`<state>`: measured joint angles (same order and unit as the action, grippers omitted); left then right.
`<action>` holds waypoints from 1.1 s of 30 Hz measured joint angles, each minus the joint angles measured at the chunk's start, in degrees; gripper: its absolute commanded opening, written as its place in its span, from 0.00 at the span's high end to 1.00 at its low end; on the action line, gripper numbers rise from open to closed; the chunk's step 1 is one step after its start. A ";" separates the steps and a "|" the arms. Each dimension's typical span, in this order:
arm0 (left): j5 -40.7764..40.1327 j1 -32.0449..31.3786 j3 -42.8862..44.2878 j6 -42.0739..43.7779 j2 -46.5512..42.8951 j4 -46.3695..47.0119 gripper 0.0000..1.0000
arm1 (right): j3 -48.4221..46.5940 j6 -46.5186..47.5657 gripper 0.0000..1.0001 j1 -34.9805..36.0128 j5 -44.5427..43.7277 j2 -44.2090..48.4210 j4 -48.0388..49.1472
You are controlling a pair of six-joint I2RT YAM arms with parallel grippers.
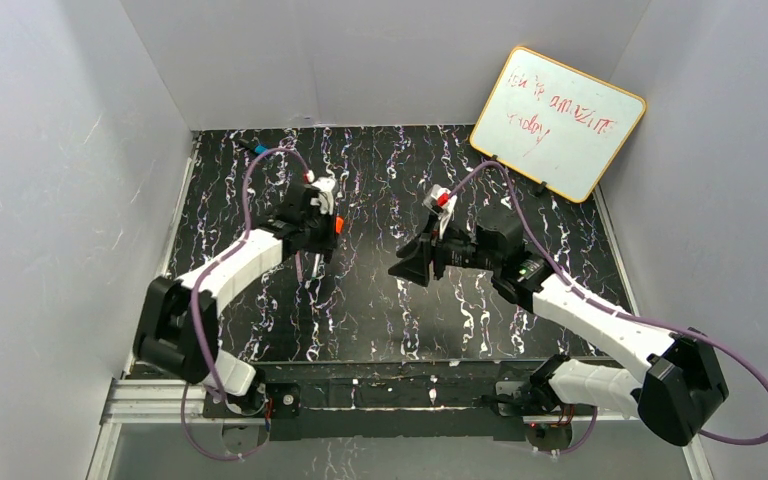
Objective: Insert the pens into the pen caps
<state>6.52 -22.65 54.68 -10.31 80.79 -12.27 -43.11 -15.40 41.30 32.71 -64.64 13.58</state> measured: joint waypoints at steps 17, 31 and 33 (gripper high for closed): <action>-15.41 -4.24 0.85 -2.82 13.51 -7.67 0.76 | 0.94 1.29 0.33 -0.44 -2.51 5.55 -3.21; -16.46 -4.26 3.32 -2.84 13.84 -8.57 0.44 | 0.37 1.70 0.01 -0.42 -6.62 5.29 -7.74; -16.55 -4.26 5.11 -2.34 13.88 -9.29 0.41 | -0.68 1.44 0.01 -0.44 -9.38 5.29 -8.55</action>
<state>-10.02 -26.92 59.79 -12.64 94.67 -21.56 -43.79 -13.96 40.86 23.33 -59.35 5.04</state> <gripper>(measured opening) 0.516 0.984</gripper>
